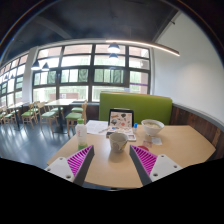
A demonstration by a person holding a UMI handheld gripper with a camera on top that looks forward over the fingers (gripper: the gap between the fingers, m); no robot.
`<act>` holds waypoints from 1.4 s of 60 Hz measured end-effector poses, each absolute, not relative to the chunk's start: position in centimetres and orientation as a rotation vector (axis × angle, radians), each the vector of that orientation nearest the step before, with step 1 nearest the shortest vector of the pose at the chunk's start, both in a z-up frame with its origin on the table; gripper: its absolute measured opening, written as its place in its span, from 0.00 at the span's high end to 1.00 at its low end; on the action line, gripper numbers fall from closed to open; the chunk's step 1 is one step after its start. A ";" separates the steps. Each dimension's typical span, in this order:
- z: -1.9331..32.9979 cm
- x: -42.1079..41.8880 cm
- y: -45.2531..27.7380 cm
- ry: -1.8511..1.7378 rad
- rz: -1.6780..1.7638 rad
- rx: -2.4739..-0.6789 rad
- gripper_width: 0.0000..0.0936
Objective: Pour water
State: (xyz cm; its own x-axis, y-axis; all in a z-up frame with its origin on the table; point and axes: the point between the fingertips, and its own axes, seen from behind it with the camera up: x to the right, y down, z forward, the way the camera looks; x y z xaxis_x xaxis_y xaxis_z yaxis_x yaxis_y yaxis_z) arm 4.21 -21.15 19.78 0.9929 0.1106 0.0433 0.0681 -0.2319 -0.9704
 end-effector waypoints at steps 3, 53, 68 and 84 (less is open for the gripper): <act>18.2 4.1 -20.7 -0.132 0.035 -1.815 0.14; 7.4 -13.8 2.3 -0.203 0.042 -1.847 0.15; 7.0 -14.8 4.8 -0.218 -0.023 -1.793 0.66; 6.9 -13.8 5.6 -0.115 0.132 -1.827 0.70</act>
State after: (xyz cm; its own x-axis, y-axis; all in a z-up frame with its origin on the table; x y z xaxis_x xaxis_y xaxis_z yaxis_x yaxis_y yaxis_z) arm -13.84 5.62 6.95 0.9885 0.1482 -0.0303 0.0088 -0.2566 -0.9665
